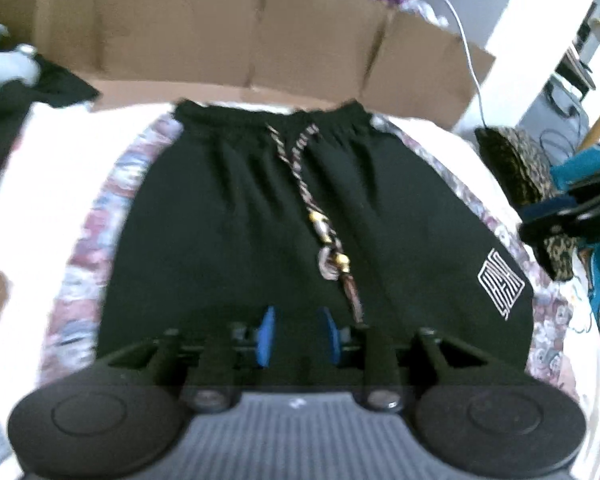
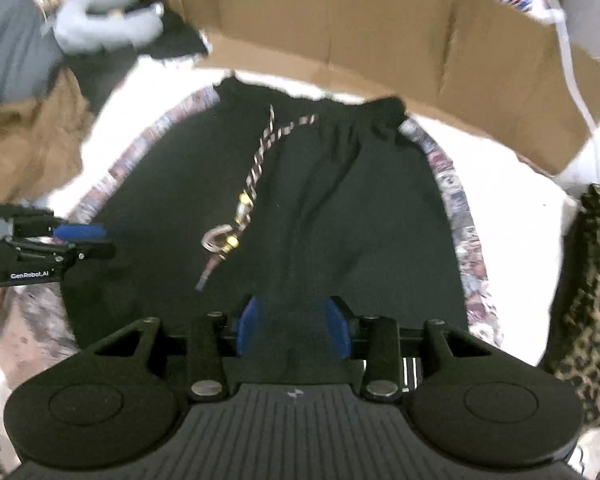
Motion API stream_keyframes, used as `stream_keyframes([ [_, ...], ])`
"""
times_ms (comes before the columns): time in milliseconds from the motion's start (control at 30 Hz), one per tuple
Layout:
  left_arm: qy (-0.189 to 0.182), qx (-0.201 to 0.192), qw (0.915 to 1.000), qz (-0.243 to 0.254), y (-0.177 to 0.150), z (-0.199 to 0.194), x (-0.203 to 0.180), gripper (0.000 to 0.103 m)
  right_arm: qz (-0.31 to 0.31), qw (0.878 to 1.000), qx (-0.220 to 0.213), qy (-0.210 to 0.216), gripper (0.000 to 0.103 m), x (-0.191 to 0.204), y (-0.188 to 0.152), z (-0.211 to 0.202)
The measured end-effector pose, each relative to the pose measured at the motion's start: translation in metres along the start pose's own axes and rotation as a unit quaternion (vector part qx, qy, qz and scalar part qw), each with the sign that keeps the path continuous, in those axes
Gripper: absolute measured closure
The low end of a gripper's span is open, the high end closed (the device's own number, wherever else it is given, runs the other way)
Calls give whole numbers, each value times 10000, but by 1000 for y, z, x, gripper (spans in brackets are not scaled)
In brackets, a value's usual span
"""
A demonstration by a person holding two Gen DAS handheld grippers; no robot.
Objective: Fold clothes
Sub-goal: 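Release the waistband and lift both grippers above the flattened shorts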
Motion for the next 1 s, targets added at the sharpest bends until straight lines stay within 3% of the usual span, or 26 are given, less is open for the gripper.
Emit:
stream_keyframes([
  [167,375,-4,9986,-366,-13,-47,29,69,225,9983,-513,138,50,3,-15,-55],
  [333,779,59,9959,-466,-35,-78,53,65,258,9969,-730,128,47,8,-45,-74],
  [633,1426,135,9841,-1048,-90,-114,111,65,358,9965,-688,327,47,21,-97,-66],
  [1000,1864,519,9748,-1111,-144,-99,153,71,20,9970,-620,464,47,33,-131,-46],
])
Point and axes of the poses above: each gripper's, at about its wrist camera, not at the fingertips, and z roughly the way its jaws point, x to its left, y to its top, the point moved 8 cm from there along z, roughly the way its jaws point, and after that the axes turned 5 degrees about y, right-handed, at the moved point
